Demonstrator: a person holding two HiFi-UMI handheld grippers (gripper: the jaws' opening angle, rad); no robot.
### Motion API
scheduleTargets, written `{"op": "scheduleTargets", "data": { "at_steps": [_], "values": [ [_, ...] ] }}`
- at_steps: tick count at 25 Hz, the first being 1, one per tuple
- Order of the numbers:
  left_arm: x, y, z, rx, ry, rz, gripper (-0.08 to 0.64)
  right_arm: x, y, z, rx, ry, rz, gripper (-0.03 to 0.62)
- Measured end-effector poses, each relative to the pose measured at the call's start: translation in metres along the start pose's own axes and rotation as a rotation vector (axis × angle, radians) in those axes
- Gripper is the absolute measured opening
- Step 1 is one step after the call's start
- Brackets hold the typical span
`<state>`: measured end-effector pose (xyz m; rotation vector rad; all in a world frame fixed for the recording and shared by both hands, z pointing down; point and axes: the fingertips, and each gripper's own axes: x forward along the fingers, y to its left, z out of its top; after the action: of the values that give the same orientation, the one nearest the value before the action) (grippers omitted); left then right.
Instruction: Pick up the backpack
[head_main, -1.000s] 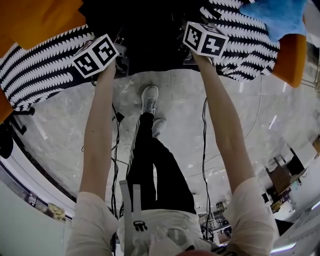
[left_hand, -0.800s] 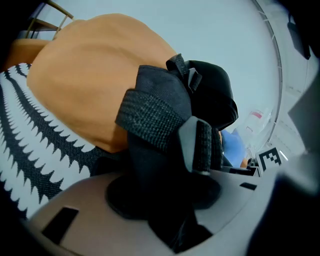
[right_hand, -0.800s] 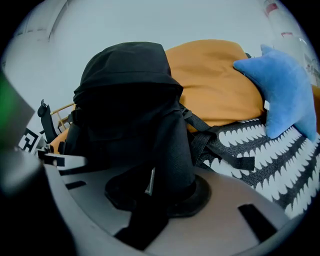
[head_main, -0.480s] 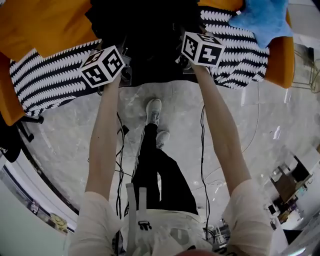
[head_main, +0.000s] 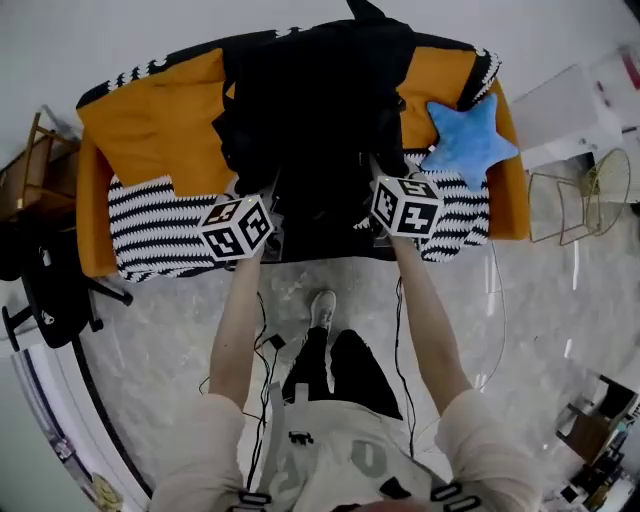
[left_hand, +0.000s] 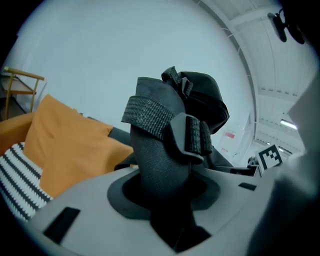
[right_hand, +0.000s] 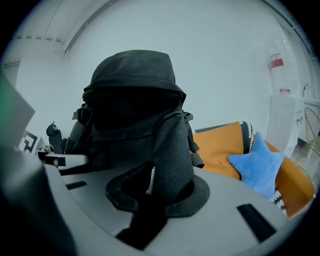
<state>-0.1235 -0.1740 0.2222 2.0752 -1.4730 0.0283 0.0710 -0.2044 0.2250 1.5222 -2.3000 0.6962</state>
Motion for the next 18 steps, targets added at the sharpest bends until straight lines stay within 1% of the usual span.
{"op": "scheduleTargets", "data": {
  "at_steps": [2,4,6,8,10,13,15,18],
  "values": [
    [-0.025,-0.02,0.047,0.051,-0.038,-0.029,0.158,-0.032,0.02,0.04,0.006,-0.049,0.023,0.097],
    [-0.056,-0.04,0.089,0.112,-0.08,-0.03,0.157,-0.065,0.042,0.072,0.006,-0.095,0.048,0.098],
    [-0.093,-0.062,0.117,0.164,-0.123,-0.009,0.156,-0.099,0.064,0.093,-0.004,-0.128,0.066,0.098],
    [-0.122,-0.089,0.136,0.2,-0.167,0.008,0.156,-0.131,0.072,0.112,-0.015,-0.156,0.074,0.098],
    [-0.139,-0.118,0.147,0.217,-0.205,0.023,0.155,-0.158,0.07,0.13,-0.031,-0.179,0.082,0.097],
    [-0.156,-0.146,0.154,0.224,-0.231,0.052,0.155,-0.187,0.066,0.146,-0.051,-0.193,0.102,0.098],
    [-0.17,-0.157,0.154,0.232,-0.242,0.071,0.155,-0.203,0.069,0.147,-0.057,-0.203,0.115,0.098],
    [-0.189,-0.165,0.149,0.255,-0.285,0.084,0.155,-0.222,0.076,0.143,-0.074,-0.226,0.133,0.1]
  ]
}}
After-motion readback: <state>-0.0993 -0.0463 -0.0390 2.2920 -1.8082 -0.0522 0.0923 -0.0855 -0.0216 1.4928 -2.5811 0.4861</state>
